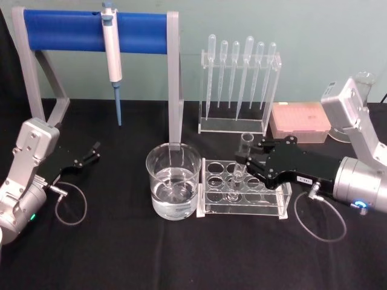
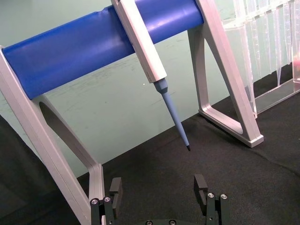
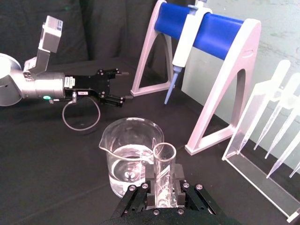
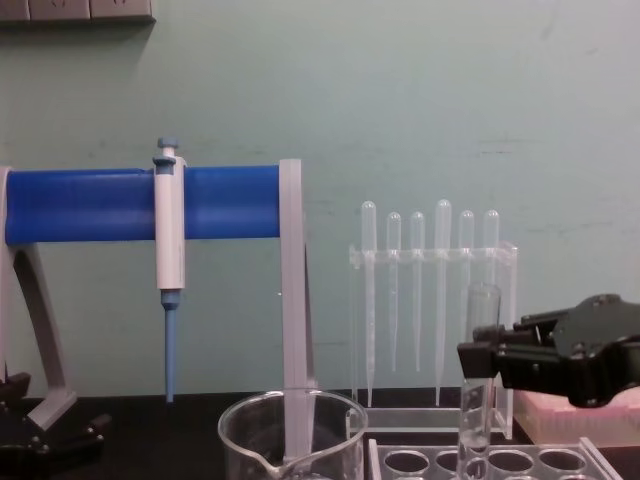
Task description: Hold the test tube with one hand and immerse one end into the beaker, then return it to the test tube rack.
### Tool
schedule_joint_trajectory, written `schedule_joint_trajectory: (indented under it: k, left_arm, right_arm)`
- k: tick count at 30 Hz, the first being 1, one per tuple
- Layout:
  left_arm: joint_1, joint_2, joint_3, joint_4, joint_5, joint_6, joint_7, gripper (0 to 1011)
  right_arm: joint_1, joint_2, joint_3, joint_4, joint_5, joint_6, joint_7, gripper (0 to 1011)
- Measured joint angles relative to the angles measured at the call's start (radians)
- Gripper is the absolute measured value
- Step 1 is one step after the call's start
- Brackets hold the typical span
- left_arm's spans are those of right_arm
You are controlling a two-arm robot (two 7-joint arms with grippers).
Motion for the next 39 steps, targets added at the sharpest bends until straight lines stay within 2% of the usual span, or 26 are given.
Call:
schedule_joint_trajectory:
  k: [14, 26, 29, 34, 39]
  left_arm:
    - [0.000, 0.000, 0.000, 0.000, 0.000, 0.000, 0.000, 1000]
    - [0.000, 0.000, 0.000, 0.000, 0.000, 0.000, 0.000, 1000]
    - [0.000, 0.000, 0.000, 0.000, 0.000, 0.000, 0.000, 1000]
    - [0.000, 0.000, 0.000, 0.000, 0.000, 0.000, 0.000, 1000]
    - [0.000, 0.000, 0.000, 0.000, 0.000, 0.000, 0.000, 1000]
  right_arm:
    - [-0.014, -0.028, 0.000, 0.028, -0.024, -0.009, 0.008, 231]
    - [-0.013, -0.026, 0.000, 0.027, -0.023, -0.009, 0.010, 249]
    - [-0.013, -0.026, 0.000, 0.027, -0.023, -0.009, 0.010, 362]
    - [-0.013, -0.025, -0.001, 0.027, -0.023, -0.009, 0.010, 489]
    - [-0.018, -0.024, 0.008, 0.013, -0.018, -0.015, 0.010, 682]
